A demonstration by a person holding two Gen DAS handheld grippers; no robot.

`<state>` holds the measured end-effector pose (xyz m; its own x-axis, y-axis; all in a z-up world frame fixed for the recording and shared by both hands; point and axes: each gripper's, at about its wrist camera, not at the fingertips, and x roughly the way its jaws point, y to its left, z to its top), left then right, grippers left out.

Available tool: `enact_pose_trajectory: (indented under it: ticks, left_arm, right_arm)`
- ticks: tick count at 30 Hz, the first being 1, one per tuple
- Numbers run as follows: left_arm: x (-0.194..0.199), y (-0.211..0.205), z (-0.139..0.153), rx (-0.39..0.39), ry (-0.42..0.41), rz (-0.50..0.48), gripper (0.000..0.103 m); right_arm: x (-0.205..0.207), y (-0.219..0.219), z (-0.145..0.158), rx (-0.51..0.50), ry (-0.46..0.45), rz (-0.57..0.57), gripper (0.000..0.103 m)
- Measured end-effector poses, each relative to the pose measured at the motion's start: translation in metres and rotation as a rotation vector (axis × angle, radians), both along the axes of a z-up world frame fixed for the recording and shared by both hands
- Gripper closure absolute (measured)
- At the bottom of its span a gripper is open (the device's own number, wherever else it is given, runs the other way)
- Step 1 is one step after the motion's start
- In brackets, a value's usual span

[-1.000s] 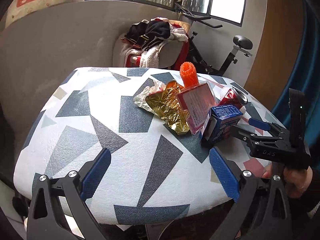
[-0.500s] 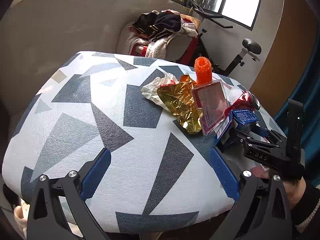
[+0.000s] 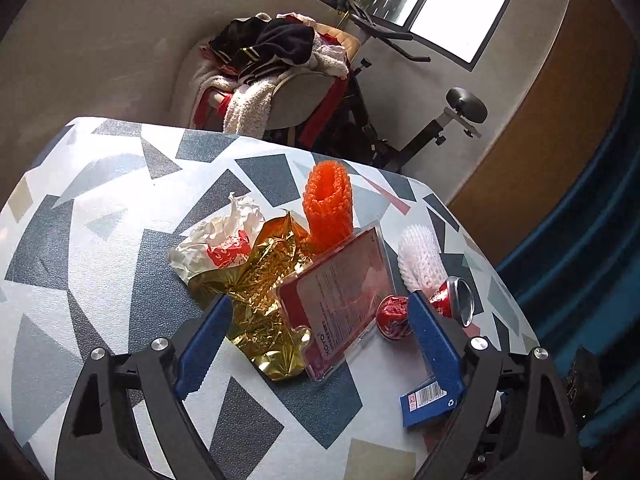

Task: Collect trash
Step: 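Grasp the blue ice-cream box with the right gripper while the left grasps the orange net, then carry both items down to the brown bin and open the left gripper over it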

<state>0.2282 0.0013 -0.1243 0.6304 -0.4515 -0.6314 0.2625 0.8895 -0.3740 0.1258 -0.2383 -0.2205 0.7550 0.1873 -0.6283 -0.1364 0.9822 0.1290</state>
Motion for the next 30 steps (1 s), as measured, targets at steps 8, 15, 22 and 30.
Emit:
enact_pose_trajectory:
  ticks: [8, 15, 22, 30]
  left_arm:
    - [0.094, -0.058, -0.001, 0.154, 0.024, 0.003, 0.026]
    - [0.115, -0.071, -0.017, 0.242, 0.07, 0.022, 0.08]
    - [0.091, -0.057, 0.005, 0.24, -0.022, 0.012, 0.084]
    - [0.042, -0.031, 0.055, 0.195, -0.132, -0.022, 0.084]
  right_arm:
    - [-0.012, -0.028, -0.006, 0.019, 0.005, -0.035, 0.02]
    - [-0.012, -0.03, -0.005, 0.018, 0.008, -0.012, 0.02]
    - [-0.011, -0.018, -0.004, -0.051, 0.023, -0.006, 0.02]
    - [-0.018, -0.013, 0.007, -0.143, 0.028, -0.045, 0.021]
